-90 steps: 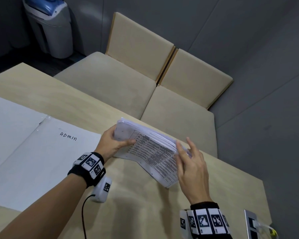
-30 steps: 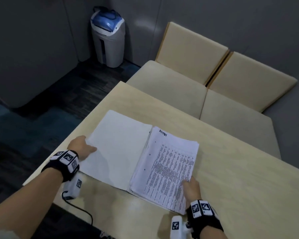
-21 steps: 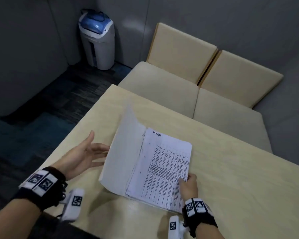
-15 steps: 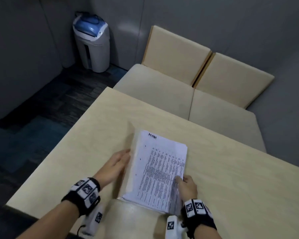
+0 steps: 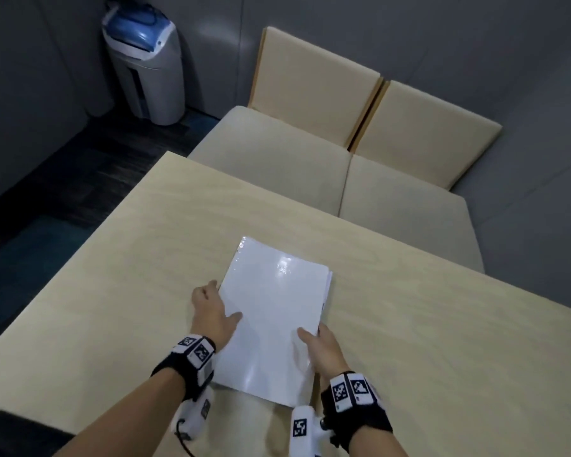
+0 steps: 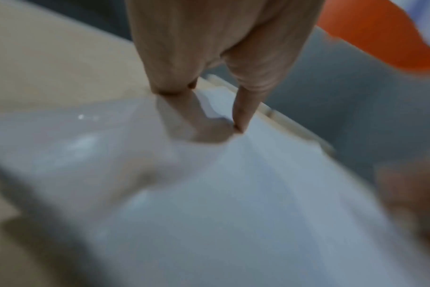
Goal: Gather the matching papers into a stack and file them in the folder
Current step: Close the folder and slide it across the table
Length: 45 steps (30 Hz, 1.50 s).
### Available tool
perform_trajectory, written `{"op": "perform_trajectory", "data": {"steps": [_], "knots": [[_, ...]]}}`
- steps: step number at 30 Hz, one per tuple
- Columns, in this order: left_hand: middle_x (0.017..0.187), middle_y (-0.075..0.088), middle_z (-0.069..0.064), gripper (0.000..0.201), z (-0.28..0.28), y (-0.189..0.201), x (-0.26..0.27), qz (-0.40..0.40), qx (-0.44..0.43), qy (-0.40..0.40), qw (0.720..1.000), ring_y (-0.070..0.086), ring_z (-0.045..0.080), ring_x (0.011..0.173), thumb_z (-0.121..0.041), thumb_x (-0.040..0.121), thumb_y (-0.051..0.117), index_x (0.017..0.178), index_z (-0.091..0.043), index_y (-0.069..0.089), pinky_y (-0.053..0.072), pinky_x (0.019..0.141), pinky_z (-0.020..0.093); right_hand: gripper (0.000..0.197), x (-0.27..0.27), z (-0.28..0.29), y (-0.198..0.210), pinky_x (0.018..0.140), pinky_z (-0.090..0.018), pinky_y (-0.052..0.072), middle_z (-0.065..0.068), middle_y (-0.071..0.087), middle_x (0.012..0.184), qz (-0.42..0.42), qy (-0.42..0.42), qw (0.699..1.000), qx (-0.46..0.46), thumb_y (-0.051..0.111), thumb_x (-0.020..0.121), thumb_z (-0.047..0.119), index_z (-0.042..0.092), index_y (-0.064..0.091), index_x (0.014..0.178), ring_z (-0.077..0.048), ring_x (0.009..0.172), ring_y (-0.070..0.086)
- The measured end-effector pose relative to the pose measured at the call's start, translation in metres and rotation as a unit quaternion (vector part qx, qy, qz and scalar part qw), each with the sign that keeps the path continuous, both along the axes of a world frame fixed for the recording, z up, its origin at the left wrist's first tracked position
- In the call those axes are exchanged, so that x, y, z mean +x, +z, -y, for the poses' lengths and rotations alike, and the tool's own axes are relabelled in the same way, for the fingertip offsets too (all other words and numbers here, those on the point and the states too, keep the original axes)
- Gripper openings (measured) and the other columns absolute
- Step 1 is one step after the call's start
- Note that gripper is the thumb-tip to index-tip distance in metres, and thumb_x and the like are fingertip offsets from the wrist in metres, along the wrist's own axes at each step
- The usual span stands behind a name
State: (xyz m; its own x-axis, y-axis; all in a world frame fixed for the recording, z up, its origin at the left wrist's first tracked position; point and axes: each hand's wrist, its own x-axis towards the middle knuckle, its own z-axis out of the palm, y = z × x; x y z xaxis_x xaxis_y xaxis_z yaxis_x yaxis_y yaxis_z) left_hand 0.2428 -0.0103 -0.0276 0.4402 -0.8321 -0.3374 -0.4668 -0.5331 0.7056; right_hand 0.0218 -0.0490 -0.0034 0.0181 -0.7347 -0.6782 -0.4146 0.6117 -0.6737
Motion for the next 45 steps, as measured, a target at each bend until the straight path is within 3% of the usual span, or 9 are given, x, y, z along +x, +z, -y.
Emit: {"op": "perform_trajectory", "data": {"steps": [10, 14, 18, 24, 27, 32, 37, 41, 45], "knots": [[0.107, 0.076, 0.012, 0.044, 0.000, 0.071, 0.043, -0.368, -0.077, 0.080, 0.923, 0.074, 0.033, 0.096, 0.005, 0.076, 0.072, 0.117, -0.009, 0.066, 0.057, 0.089, 0.052, 0.101, 0.028, 0.017, -0.016, 0.102, -0.050, 0.050, -0.012, 0.054, 0.137, 0.029, -0.020, 0.998, -0.050, 0.085, 0.052, 0.034, 0.011, 0.042, 0.140, -0.033, 0.117, 0.061], [0.117, 0.071, 0.019, 0.046, 0.009, 0.111, 0.088, -0.434, -0.112, 0.005, 0.894, 0.069, 0.042, 0.104, 0.002, 0.075, 0.075, 0.118, -0.011, 0.066, 0.053, 0.091, 0.054, 0.051, 0.050, 0.014, 0.009, 0.080, -0.033, 0.058, -0.008, 0.073, 0.122, 0.201, 0.046, 0.978, 0.038, 0.072, 0.083, 0.003, 0.012, 0.057, 0.130, -0.023, 0.105, 0.071], [0.117, 0.072, 0.013, 0.042, 0.014, 0.124, 0.126, -0.390, -0.118, -0.013, 0.913, 0.070, 0.035, 0.105, -0.004, 0.080, 0.075, 0.119, -0.014, 0.065, 0.055, 0.090, 0.049, 0.034, 0.065, 0.019, 0.034, 0.081, -0.035, 0.060, -0.018, 0.074, 0.119, 0.310, 0.044, 0.949, 0.048, 0.063, 0.089, 0.004, 0.001, 0.063, 0.123, -0.030, 0.104, 0.073], [0.109, 0.074, -0.004, 0.038, 0.002, 0.081, 0.133, -0.179, -0.097, 0.051, 0.978, 0.071, 0.016, 0.099, -0.028, 0.080, 0.076, 0.116, -0.023, 0.065, 0.057, 0.091, 0.041, 0.068, 0.086, 0.038, 0.029, 0.100, -0.051, 0.051, -0.008, 0.077, 0.113, 0.206, 0.049, 0.976, -0.059, 0.088, 0.064, 0.037, 0.006, 0.067, 0.121, -0.031, 0.106, 0.073], [0.104, 0.077, 0.011, 0.027, -0.012, 0.064, 0.127, -0.364, -0.093, 0.197, 0.906, 0.072, 0.030, 0.099, -0.021, 0.079, 0.078, 0.103, -0.012, 0.071, 0.056, 0.091, 0.043, 0.037, 0.094, 0.046, 0.027, 0.101, -0.054, 0.050, -0.008, 0.077, 0.115, 0.190, 0.005, 0.978, -0.091, 0.072, 0.087, 0.015, 0.008, 0.066, 0.123, -0.031, 0.108, 0.071], [0.104, 0.078, 0.010, 0.022, -0.014, 0.061, 0.123, -0.526, -0.103, 0.263, 0.802, 0.073, 0.027, 0.092, -0.014, 0.086, 0.069, 0.107, -0.009, 0.070, 0.056, 0.089, 0.042, 0.043, 0.112, 0.064, 0.031, 0.103, -0.055, 0.048, -0.009, 0.075, 0.119, 0.203, -0.023, 0.975, -0.083, 0.072, 0.086, 0.015, 0.009, 0.062, 0.128, -0.032, 0.111, 0.070], [0.093, 0.078, 0.010, 0.020, 0.008, 0.048, 0.159, -0.417, -0.104, 0.277, 0.859, 0.074, 0.026, 0.078, -0.003, 0.085, 0.069, 0.105, -0.006, 0.070, 0.058, 0.072, 0.035, 0.019, 0.129, 0.079, 0.036, 0.084, -0.040, 0.058, -0.007, 0.078, 0.107, 0.152, 0.052, 0.981, -0.110, 0.065, 0.094, 0.018, 0.012, 0.067, 0.112, -0.023, 0.092, 0.073], [0.111, 0.071, 0.026, 0.034, 0.031, 0.023, 0.221, -0.284, -0.062, 0.281, 0.915, 0.070, 0.040, 0.097, -0.004, 0.080, 0.074, 0.113, 0.002, 0.068, 0.056, 0.090, 0.053, 0.014, 0.119, 0.080, 0.018, 0.051, -0.027, 0.048, -0.015, 0.069, 0.090, 0.094, 0.051, 0.992, -0.070, 0.063, 0.095, 0.018, 0.008, 0.061, 0.105, -0.015, 0.053, 0.060], [0.134, 0.059, 0.017, 0.055, 0.049, 0.020, 0.251, -0.056, 0.086, 0.200, 0.974, 0.057, 0.037, 0.122, -0.027, 0.087, 0.068, 0.136, -0.005, 0.053, 0.047, 0.102, 0.040, 0.009, 0.084, 0.074, -0.007, 0.039, -0.019, 0.036, -0.015, 0.057, 0.067, 0.049, 0.038, 0.998, 0.004, 0.061, 0.096, 0.011, 0.004, 0.056, 0.094, -0.014, 0.036, 0.044]]}}
